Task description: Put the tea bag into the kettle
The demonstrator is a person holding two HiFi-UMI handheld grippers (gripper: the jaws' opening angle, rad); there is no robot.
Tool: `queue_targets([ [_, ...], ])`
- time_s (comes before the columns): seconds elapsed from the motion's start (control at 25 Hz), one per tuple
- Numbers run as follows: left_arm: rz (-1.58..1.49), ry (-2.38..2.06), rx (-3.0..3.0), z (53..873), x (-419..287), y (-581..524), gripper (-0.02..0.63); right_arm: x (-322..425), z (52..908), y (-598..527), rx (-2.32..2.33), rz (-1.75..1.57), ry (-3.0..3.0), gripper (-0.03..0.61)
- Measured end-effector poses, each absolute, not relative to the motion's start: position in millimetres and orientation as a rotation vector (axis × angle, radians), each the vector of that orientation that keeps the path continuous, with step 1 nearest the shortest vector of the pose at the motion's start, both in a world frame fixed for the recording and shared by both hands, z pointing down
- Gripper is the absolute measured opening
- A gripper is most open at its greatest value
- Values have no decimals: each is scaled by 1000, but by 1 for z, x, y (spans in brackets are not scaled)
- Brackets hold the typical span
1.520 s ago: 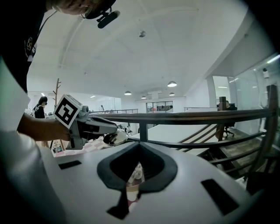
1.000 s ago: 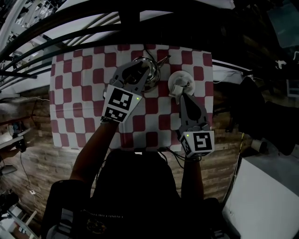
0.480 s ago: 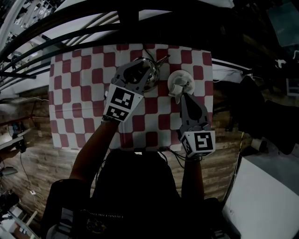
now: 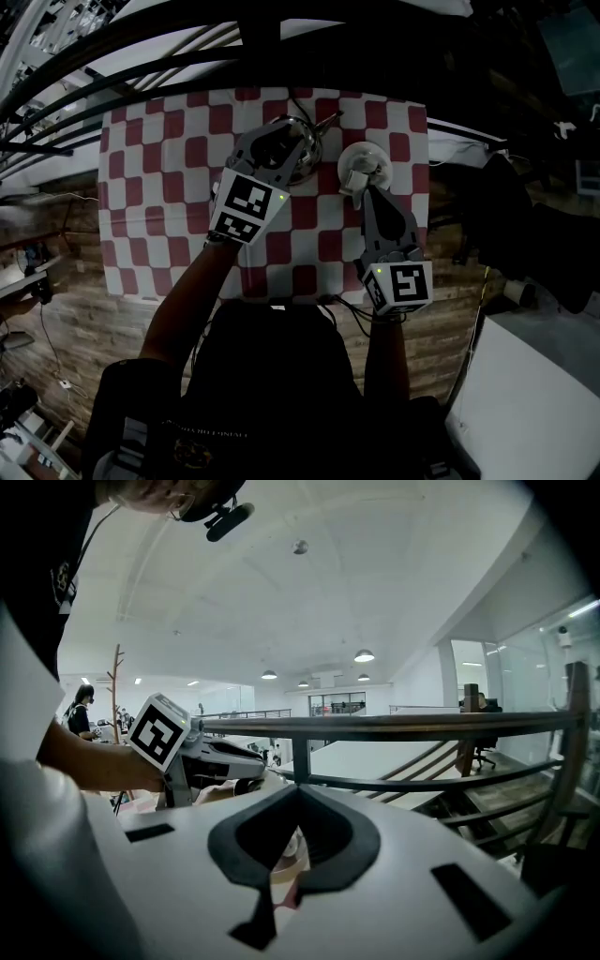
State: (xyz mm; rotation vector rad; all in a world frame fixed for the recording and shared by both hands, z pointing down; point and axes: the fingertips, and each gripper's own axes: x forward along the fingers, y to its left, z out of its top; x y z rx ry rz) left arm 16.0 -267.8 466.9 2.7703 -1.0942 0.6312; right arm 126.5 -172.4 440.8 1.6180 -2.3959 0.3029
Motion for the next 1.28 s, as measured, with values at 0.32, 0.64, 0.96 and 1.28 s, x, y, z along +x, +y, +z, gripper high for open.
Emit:
queue_targets([
  [0.32,599,-1104,2783,459,14,-267,115,122,438,-175,1601,305,-2420,12],
  [0.64,593,-1162,2760,449,-4,-255,115,109,431,-176,1567,294,-2465,12],
  [0.96,582,-1214,2735,439,-20,-227,109,91,418,-169,1490,245,-2532,12],
  [1.28,545,-1333,2708,426,-38,-194,32,79,409,-150,1413,223,-2596,12],
])
